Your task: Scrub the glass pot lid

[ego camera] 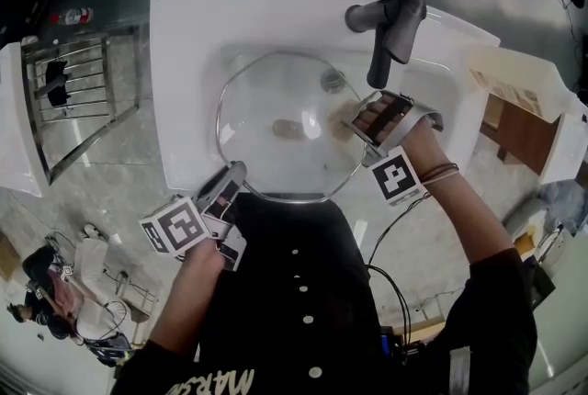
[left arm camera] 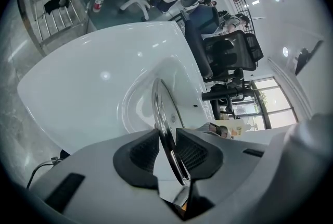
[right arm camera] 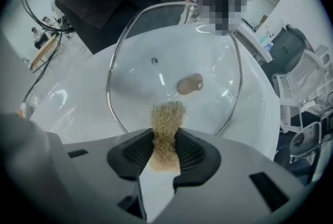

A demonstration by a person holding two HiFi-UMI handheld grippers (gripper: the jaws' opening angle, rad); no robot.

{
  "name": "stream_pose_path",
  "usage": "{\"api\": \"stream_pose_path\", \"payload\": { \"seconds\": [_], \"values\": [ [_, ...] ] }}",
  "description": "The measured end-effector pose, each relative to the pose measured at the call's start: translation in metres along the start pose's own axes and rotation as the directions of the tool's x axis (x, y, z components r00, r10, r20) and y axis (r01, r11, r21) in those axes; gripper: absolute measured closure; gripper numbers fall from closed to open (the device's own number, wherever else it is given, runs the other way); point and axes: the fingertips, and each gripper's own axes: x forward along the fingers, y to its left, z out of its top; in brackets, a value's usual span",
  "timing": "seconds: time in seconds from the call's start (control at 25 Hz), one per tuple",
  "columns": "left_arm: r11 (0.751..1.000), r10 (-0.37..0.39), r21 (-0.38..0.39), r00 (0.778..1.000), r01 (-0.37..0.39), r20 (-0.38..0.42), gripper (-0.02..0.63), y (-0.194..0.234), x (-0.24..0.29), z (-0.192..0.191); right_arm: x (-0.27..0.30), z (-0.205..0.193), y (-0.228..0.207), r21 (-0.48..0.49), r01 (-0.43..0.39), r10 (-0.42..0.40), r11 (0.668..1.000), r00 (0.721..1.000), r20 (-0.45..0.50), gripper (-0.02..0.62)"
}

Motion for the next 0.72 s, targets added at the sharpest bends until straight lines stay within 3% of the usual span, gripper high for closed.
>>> {"api": "stream_pose_path", "payload": {
  "seconds": [0.2,0.4,0.72],
  "values": [
    [1.000,-0.009,0.004,1.000,0.009,-0.006,0.488,-0.002,0.001,0.001,0.000,0.027,-0.050,0.099,0.166,-0.172,0.981,0.983,0.058,0.457],
    [1.000,-0.011,0.008,1.000,0.011,0.000,0.488,-0.002,0.001,0.000,0.006,0.083,-0.118,0.218,0.305,-0.342,0.927,0.926,0.159,0.457],
    [0.999,-0.015,0.034,1.000,0.014,0.004,0.488,-0.002,0.000,0.001,0.020,0.122,-0.140,0.229,0.362,-0.411,0.904,0.883,0.227,0.457]
  ]
}}
